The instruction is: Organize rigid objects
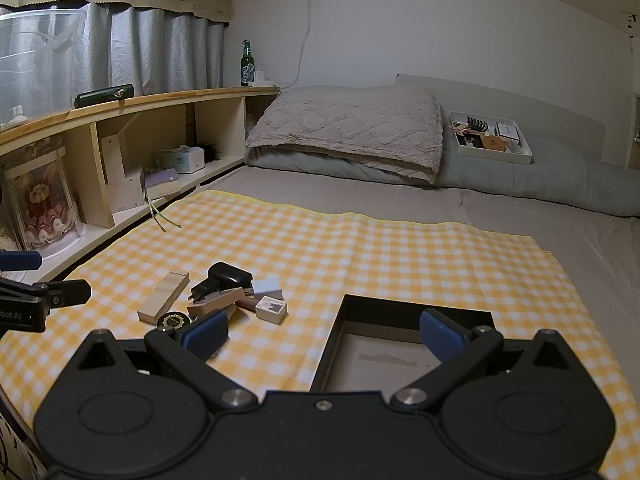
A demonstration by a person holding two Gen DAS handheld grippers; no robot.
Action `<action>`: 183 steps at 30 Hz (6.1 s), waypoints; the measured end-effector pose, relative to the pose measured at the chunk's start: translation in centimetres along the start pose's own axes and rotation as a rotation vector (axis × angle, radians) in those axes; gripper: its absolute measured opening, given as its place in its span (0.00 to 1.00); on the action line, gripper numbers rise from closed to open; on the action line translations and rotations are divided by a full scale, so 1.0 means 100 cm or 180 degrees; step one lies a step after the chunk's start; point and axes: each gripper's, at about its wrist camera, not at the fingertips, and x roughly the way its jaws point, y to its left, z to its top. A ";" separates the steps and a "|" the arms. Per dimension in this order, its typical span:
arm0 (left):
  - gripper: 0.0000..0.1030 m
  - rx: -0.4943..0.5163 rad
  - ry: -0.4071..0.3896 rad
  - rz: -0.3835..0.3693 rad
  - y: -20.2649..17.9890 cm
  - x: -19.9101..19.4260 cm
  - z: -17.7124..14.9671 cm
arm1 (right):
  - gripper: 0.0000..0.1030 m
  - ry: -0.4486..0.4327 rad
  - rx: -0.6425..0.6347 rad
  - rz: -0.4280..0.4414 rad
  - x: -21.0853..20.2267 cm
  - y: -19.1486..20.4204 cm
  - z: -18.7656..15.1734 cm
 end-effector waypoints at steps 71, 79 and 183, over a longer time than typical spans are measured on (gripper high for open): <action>0.35 -0.0526 0.1964 0.0068 0.076 0.266 0.019 | 0.15 0.2070 0.0509 -0.0538 0.147 -0.170 -0.012; 0.34 -0.0558 0.1944 0.0001 0.079 0.260 0.016 | 0.03 0.2086 0.0595 -0.0593 0.150 -0.175 -0.010; 1.00 -0.0302 0.1107 -0.1010 -0.103 0.179 0.080 | 0.04 0.1973 0.0673 -0.0346 0.139 -0.181 -0.017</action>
